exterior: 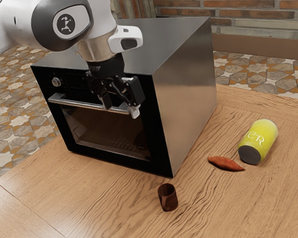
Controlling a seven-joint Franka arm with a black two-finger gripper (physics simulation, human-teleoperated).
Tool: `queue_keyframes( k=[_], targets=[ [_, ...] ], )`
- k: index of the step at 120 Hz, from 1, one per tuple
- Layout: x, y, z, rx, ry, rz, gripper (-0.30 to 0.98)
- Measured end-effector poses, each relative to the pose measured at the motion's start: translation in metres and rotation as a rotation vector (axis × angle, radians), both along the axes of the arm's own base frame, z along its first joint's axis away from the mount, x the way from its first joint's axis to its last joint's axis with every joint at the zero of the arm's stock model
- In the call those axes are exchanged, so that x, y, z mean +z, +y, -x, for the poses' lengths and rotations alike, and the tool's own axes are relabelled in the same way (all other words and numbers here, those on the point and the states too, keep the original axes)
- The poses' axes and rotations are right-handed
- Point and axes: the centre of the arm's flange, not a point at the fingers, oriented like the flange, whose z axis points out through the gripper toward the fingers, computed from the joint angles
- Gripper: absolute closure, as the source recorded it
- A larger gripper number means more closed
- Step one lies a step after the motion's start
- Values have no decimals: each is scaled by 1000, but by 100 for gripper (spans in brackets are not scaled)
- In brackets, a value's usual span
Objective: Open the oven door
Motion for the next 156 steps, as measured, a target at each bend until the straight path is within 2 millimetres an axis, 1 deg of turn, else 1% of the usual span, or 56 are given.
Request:
queue_keyframes(
  k=[23, 27, 32, 36, 40, 45, 47, 50, 54, 58, 62, 64, 70, 78, 83, 86, 89, 99, 103, 107, 116, 126, 133, 142, 144, 156],
  targets=[
    [0, 0, -1, 2, -6, 0, 0],
    [6, 0, 1, 2, -17, 3, 0],
    [28, 0, 6, 3, -57, 6, 0],
    [56, 1, 18, 1, -107, 10, 0],
    [85, 2, 35, -9, -159, 13, 0],
    [124, 3, 63, -54, -244, 16, 0],
    [137, 4, 73, -74, -271, 15, 0],
    [150, 10, 85, -95, -301, 3, 0],
    [164, 25, 98, -101, -330, -40, 0],
    [182, 38, 120, -110, -362, -92, 0],
    [191, 43, 140, -140, -381, -135, 0],
    [191, 47, 151, -159, -384, -152, 0],
    [182, 56, 186, -223, -393, -193, 0],
    [164, 67, 235, -318, -431, -234, 0],
    [152, 79, 254, -364, -455, -249, 0],
    [146, 89, 261, -387, -464, -255, 0],
    [139, 102, 264, -403, -469, -256, 0],
    [108, 159, 264, -442, -475, -214, 0],
    [101, 173, 262, -469, -483, -204, 0],
    [94, 181, 257, -504, -482, -202, 0],
    [81, 189, 238, -596, -459, -214, 0],
    [74, 190, 226, -709, -450, -231, 0],
    [69, 207, 224, -766, -458, -217, 0],
    [65, 221, 224, -829, -454, -215, 0],
    [64, 222, 222, -843, -449, -216, 0],
    [54, 214, 191, -940, -358, -253, 0]
  ],
)
